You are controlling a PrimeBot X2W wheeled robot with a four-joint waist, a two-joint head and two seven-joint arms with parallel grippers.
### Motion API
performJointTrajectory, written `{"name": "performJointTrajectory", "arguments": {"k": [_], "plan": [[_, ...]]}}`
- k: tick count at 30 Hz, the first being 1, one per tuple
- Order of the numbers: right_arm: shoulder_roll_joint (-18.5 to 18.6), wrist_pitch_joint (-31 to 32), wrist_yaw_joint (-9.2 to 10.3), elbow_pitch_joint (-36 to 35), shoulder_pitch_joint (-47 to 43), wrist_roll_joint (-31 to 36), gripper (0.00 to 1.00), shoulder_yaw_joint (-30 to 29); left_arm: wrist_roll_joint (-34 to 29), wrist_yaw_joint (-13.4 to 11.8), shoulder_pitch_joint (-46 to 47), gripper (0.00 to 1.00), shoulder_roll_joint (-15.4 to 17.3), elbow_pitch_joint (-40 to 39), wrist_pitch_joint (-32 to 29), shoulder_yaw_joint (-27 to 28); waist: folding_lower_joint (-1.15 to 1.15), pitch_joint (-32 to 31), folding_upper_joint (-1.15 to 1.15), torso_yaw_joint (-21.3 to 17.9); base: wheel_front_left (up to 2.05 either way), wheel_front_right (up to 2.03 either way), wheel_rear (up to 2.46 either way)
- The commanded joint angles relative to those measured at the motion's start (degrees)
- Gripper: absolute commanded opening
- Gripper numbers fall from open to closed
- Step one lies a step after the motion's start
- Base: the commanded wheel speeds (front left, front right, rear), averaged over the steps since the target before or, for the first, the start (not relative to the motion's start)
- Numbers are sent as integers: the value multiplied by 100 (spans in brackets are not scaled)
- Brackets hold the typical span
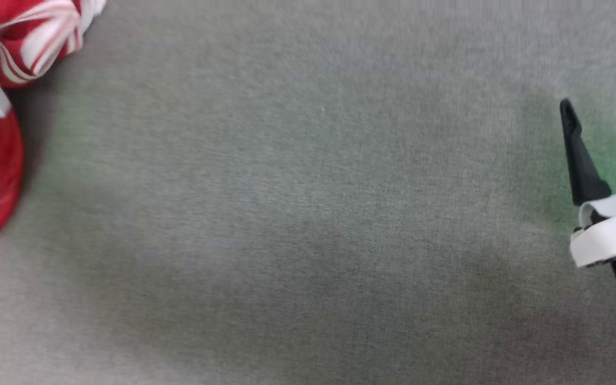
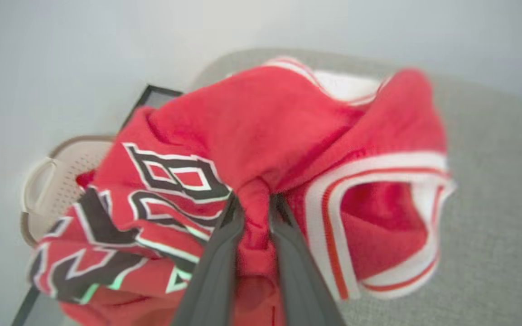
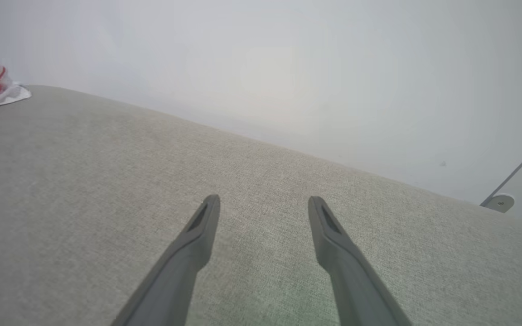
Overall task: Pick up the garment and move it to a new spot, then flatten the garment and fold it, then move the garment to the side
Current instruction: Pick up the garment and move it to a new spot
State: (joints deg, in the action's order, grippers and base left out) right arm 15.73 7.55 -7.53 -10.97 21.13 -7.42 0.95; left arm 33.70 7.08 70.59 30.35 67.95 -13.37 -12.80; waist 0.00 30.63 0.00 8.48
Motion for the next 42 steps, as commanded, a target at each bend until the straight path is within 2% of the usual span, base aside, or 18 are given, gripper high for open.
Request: {"name": "performJointTrajectory", "arguments": {"k": [1,5,10,19,23,28,35,42], "plan": [[-71,-78,8,96,-162,-45,100,5,-100,34,94,0,90,-162,258,-94,0,-690,0,255,0,0,0],[-172,-175,8,285,-331,-80,100,56,-181,40,224,0,166,-453,448,-314,0,-1164,0,341,0,0,0],[-274,-269,8,446,-464,-87,100,81,-131,41,375,0,270,-998,335,-574,0,-1637,0,393,0,0,0],[-460,-427,8,624,-565,-136,100,45,68,42,208,0,485,-2225,-247,-926,0,-2106,0,265,0,0,0],[-502,-519,8,687,-618,-117,100,-120,204,23,-72,0,589,-3077,-640,-970,0,-2243,0,87,0,0,0],[-551,-600,8,722,-717,-49,100,-414,380,-267,-649,0,758,-4444,-1245,-992,0,-2333,0,-261,0,0,0],[-599,-712,8,706,-883,82,100,-915,478,-905,-1578,0,930,-6383,-2056,-1106,0,-2279,0,-859,0,0,0],[-750,-866,8,807,-962,114,100,-1219,466,-1380,-2211,0,814,-7631,-2590,-1428,0,-2132,0,-1437,0,0,0]]}}
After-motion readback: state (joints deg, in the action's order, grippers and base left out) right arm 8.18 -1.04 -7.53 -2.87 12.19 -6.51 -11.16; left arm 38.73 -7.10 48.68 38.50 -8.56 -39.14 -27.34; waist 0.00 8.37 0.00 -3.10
